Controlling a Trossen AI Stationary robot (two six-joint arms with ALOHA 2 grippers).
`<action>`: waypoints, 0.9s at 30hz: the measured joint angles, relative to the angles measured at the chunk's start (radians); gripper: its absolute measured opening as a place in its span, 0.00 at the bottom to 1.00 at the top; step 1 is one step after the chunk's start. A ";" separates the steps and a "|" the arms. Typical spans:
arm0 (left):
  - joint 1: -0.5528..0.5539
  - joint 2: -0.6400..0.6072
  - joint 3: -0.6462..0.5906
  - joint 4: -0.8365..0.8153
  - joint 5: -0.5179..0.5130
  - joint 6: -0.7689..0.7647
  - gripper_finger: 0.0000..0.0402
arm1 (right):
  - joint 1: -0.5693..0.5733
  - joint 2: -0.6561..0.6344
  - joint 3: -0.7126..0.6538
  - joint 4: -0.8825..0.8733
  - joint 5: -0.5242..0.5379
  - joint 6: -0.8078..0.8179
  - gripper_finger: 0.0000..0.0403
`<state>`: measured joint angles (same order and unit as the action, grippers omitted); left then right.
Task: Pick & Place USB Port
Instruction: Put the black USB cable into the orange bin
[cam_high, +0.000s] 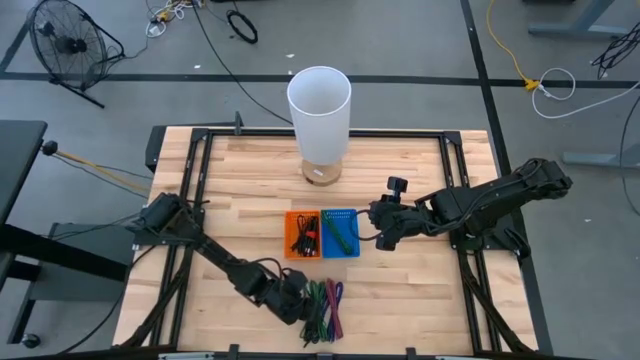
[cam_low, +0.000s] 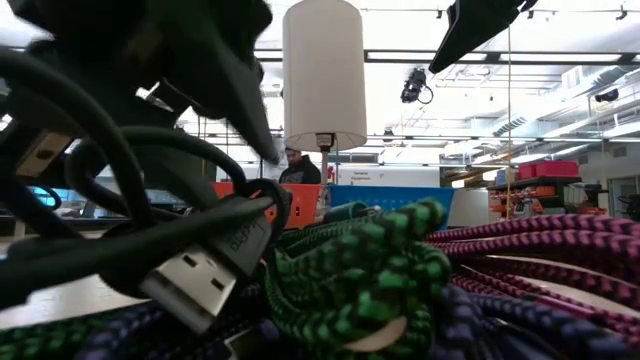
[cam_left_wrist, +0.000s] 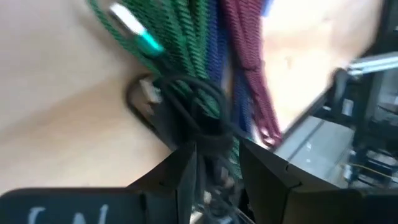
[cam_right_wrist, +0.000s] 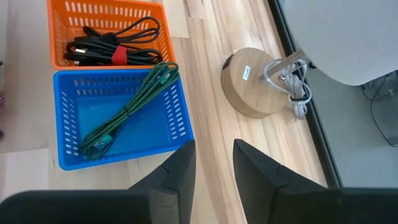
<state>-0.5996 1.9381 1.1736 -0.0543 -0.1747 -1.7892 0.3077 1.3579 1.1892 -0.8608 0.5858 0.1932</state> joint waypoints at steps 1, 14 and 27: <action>0.003 0.000 0.000 -0.011 0.001 -0.001 0.31 | 0.000 0.000 0.000 0.000 0.000 0.000 0.27; 0.047 0.026 0.001 -0.008 0.033 0.051 0.31 | 0.000 0.000 -0.011 0.003 0.000 0.000 0.27; 0.050 0.018 0.006 -0.011 0.039 0.122 0.03 | 0.000 0.000 -0.055 0.009 0.000 0.008 0.27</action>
<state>-0.5492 1.9560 1.1799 -0.0651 -0.1353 -1.6671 0.3077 1.3579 1.1339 -0.8519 0.5858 0.2016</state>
